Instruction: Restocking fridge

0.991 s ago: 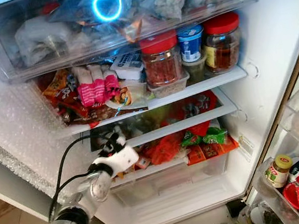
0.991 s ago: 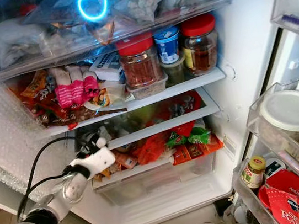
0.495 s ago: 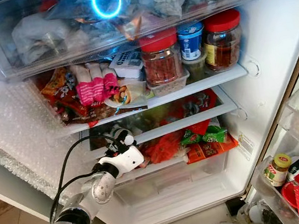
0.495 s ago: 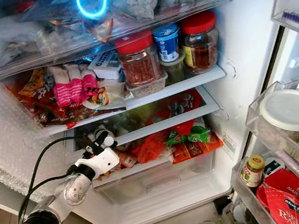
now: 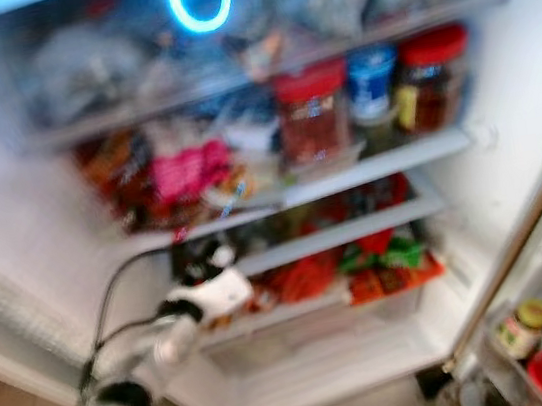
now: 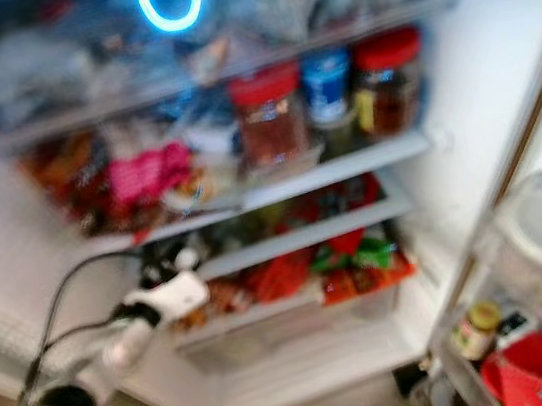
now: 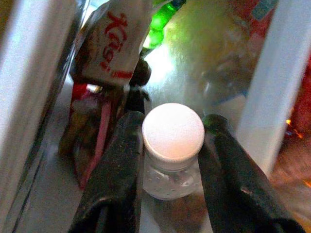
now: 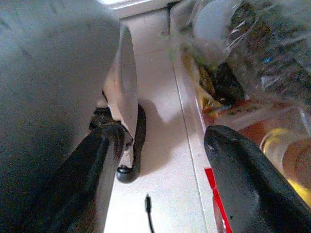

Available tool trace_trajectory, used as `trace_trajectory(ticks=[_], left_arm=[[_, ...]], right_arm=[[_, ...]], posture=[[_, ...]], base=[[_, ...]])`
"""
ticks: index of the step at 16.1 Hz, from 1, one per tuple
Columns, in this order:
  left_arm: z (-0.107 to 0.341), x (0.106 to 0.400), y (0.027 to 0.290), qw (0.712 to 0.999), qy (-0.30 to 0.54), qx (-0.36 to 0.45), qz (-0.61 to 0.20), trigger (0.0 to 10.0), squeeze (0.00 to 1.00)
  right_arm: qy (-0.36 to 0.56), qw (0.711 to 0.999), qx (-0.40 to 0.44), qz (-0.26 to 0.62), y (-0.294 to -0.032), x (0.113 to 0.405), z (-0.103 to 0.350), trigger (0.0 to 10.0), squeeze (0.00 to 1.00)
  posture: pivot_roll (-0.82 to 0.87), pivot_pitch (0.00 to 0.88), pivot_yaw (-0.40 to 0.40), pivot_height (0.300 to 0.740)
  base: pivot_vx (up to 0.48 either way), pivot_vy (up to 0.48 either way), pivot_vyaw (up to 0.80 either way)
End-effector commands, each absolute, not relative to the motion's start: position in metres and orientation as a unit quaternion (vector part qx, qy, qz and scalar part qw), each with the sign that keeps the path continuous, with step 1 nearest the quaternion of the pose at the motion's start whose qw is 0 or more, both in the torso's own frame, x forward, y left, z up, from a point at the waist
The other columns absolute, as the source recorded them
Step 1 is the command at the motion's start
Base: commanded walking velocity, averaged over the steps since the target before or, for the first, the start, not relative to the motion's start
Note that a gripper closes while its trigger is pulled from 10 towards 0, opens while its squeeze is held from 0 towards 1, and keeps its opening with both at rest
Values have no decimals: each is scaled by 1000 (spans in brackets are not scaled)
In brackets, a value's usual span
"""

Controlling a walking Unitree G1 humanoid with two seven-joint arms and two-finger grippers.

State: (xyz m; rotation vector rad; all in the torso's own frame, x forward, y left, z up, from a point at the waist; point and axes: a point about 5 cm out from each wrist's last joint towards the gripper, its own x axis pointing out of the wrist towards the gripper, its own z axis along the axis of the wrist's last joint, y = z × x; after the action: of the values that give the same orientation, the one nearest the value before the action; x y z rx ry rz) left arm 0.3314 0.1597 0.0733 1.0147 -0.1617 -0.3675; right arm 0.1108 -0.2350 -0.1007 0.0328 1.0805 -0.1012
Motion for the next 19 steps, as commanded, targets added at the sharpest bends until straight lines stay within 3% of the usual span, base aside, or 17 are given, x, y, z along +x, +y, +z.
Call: trace_trajectory(ticks=[1, 6, 12, 13, 14, 19], left_arm=[[67, 329, 153, 848, -66, 490, -192, 10000, 0], [42, 313, 167, 813, -24, 537, -222, 10000, 0], [51, 325, 169, 821, -19, 543, -173, 10000, 0], [51, 326, 168, 822, -19, 542, -175, 10000, 325], [55, 329, 164, 824, -22, 539, -175, 10000, 1000], [73, 344, 157, 840, -34, 513, -170, 10000, 1000]], right_arm=[[519, 853, 23, -48, -233, 107, -102, 10000, 0], [520, 852, 27, -48, -232, 106, -103, 10000, 0], [524, 850, 27, -47, -233, 101, -104, 10000, 0], [524, 850, 27, -47, -233, 100, -104, 10000, 0], [525, 849, 27, -47, -233, 98, -104, 10000, 0], [529, 847, 25, -45, -234, 93, -105, 10000, 0]], posture=[[-133, 37, 109, 629], [-132, 53, 115, 629], [-147, 106, 116, 629], [-151, 108, 116, 629], [-159, 115, 116, 629], [-156, 126, 115, 629]], base=[[285, 0, 0], [0, 0, 0], [0, 0, 0], [0, 0, 0], [0, 0, 0], [0, 0, 0]])
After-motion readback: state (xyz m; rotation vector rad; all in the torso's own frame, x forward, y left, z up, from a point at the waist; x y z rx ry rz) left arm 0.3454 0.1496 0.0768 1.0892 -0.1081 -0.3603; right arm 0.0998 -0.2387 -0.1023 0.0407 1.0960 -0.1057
